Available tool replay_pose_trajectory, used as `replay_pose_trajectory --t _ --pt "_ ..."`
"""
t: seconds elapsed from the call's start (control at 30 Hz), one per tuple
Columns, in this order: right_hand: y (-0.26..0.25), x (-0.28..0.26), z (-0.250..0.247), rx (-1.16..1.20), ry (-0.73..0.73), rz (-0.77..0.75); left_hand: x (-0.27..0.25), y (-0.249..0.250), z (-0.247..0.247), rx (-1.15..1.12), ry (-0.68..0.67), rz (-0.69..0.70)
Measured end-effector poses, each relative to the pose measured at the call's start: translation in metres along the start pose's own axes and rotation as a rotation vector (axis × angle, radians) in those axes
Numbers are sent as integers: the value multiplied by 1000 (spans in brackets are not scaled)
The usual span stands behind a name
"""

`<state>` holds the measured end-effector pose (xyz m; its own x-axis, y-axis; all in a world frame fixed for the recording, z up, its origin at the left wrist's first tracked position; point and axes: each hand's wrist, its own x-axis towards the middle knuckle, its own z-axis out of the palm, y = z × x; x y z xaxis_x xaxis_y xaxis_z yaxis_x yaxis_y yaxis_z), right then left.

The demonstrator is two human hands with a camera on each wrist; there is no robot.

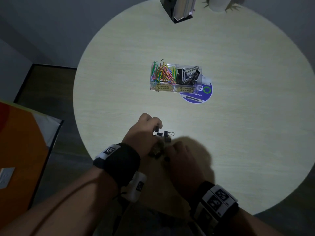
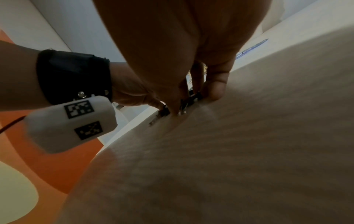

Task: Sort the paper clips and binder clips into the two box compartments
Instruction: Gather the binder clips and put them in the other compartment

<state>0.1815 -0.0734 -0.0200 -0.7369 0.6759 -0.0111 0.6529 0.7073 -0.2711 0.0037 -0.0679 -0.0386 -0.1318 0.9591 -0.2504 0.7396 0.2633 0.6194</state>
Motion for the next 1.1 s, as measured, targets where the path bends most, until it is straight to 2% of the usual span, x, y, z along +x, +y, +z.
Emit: replay_pose_trajectory --t 0.1,0.17,0.23,0.3,0.43,0.53,0.63,0.7,0.77,0.83,0.93,1.1 --pt "1 4 -12 -33 -38 -27 4 -2 -2 -23 -43 -30" --pt "0 8 -18 -45 -126 65 6 -2 -4 -59 -61 -74" --pt "1 12 -21 -56 -149 192 9 -3 -7 -76 -86 -123" --pt "6 9 -13 73 -198 276 12 -1 -12 -59 -116 -140" --pt "20 4 1 319 -301 269 11 3 -17 -39 -135 -117" --pt "31 4 -4 382 -166 338 8 6 -21 -46 -108 -128" --pt "50 9 -13 438 -94 477 7 11 -30 -127 -85 -230" --pt "64 15 -20 450 -80 538 8 13 -36 -330 -24 -348" --pt "76 22 -30 430 10 544 12 22 -44 -578 61 -401" --pt "87 33 -42 533 72 603 21 39 -55 -703 140 -369" --pt "105 60 -65 742 119 726 52 64 -70 -759 222 -243" --pt "133 106 -90 687 250 702 118 96 -72 -583 315 -61"
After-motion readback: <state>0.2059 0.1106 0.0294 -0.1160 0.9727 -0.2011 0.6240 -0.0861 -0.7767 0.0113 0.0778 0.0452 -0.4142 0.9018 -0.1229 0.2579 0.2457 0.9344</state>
